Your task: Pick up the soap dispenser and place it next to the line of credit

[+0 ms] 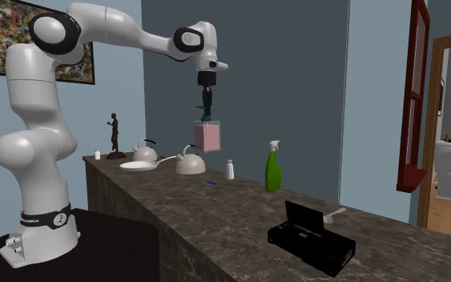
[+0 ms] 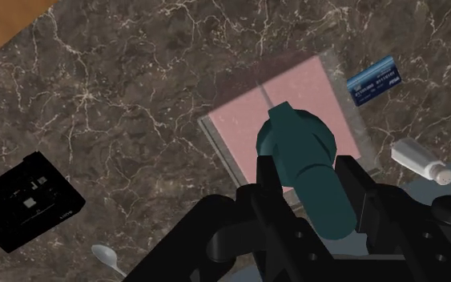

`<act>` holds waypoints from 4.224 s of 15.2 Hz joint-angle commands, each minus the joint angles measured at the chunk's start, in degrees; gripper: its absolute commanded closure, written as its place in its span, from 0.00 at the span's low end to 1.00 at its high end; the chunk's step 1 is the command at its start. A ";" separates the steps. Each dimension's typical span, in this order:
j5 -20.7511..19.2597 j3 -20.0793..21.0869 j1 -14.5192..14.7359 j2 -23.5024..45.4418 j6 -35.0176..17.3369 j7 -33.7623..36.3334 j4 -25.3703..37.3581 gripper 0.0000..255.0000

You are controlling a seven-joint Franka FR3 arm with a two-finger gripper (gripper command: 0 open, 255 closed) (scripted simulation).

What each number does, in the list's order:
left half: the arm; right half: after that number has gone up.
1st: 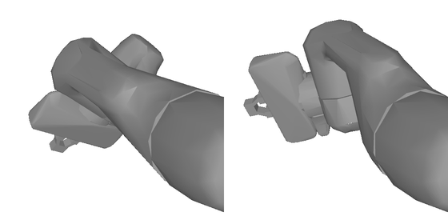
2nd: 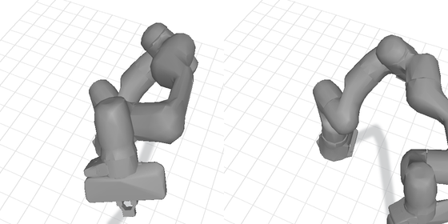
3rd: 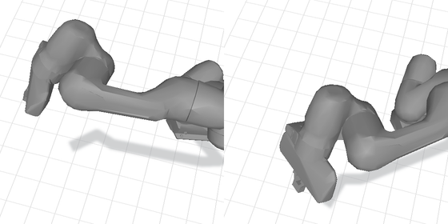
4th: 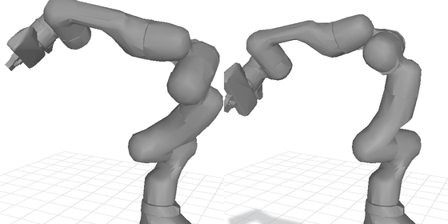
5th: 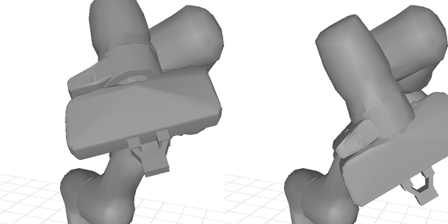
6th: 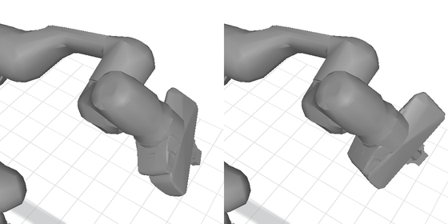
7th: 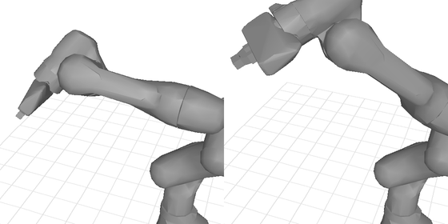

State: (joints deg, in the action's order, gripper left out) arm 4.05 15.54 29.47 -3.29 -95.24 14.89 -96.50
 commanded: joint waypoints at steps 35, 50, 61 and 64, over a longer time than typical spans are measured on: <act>-2.27 8.32 8.15 5.24 -11.35 16.36 -5.60 1.00; -3.03 8.38 8.33 7.21 -22.57 16.56 -15.01 1.00; -4.12 8.34 8.55 9.58 -28.77 17.13 -19.02 1.00; -4.12 8.34 8.55 9.58 -28.77 17.13 -19.02 1.00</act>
State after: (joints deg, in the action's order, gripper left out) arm -0.06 23.87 38.02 6.29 -123.99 32.02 -115.52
